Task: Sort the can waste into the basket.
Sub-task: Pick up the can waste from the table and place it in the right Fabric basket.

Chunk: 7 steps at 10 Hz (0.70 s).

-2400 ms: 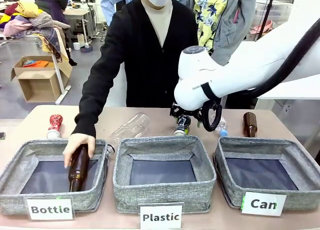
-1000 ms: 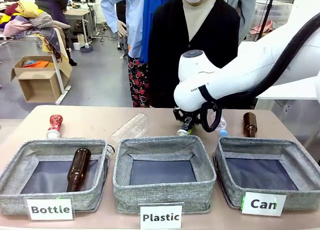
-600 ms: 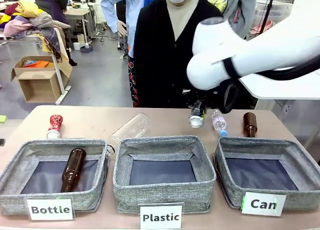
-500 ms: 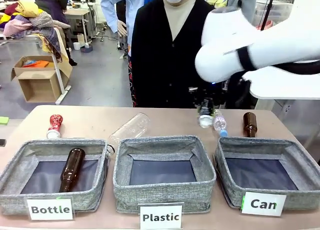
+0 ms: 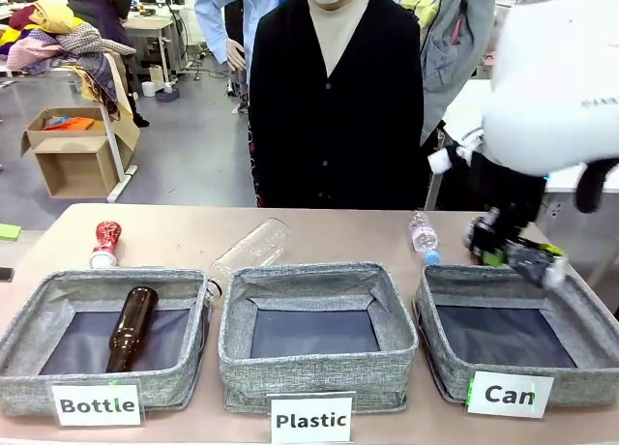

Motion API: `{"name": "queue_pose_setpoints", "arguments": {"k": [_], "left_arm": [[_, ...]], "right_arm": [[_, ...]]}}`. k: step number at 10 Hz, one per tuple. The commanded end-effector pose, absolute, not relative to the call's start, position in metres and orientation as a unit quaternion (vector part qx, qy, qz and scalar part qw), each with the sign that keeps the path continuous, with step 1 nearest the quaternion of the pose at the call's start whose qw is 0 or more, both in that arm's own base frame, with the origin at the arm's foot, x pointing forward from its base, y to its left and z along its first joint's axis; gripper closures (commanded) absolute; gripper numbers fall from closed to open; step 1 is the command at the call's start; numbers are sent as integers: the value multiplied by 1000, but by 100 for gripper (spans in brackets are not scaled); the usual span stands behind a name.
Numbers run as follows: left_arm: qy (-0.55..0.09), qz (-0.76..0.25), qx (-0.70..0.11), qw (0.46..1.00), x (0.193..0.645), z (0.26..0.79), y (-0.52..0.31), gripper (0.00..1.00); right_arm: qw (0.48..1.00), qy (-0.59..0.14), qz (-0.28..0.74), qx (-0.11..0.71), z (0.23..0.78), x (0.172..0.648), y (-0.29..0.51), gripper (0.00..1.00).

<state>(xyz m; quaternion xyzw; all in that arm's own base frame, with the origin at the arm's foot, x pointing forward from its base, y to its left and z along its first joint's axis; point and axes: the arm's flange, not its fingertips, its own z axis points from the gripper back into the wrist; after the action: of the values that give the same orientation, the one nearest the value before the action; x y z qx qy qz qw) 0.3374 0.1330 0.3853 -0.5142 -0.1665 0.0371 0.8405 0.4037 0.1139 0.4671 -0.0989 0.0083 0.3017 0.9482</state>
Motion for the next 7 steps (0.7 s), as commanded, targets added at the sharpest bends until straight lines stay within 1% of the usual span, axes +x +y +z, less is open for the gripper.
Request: {"name": "queue_pose_setpoints", "arguments": {"k": [1, 2, 3, 5, 6, 7], "left_arm": [[-168, 37, -513, 841, 337, 386, 134, 0], [-168, 37, -513, 841, 337, 386, 134, 0], [-168, 37, -513, 841, 337, 386, 134, 0], [-168, 37, -513, 841, 337, 386, 134, 0], [-168, 37, -513, 841, 337, 386, 134, 0], [-168, 37, -513, 841, 337, 386, 134, 0]], "right_arm": [[917, -28, 383, -106, 451, 402, 80, 98], [909, -35, 408, -82, 444, 402, 74, 98], [896, -42, 435, -82, 439, 399, 70, 98], [890, -51, 448, -71, 438, 398, 65, 98], [891, -48, 447, -68, 438, 400, 65, 56], [892, -39, 446, -67, 436, 404, 65, 1]]}}
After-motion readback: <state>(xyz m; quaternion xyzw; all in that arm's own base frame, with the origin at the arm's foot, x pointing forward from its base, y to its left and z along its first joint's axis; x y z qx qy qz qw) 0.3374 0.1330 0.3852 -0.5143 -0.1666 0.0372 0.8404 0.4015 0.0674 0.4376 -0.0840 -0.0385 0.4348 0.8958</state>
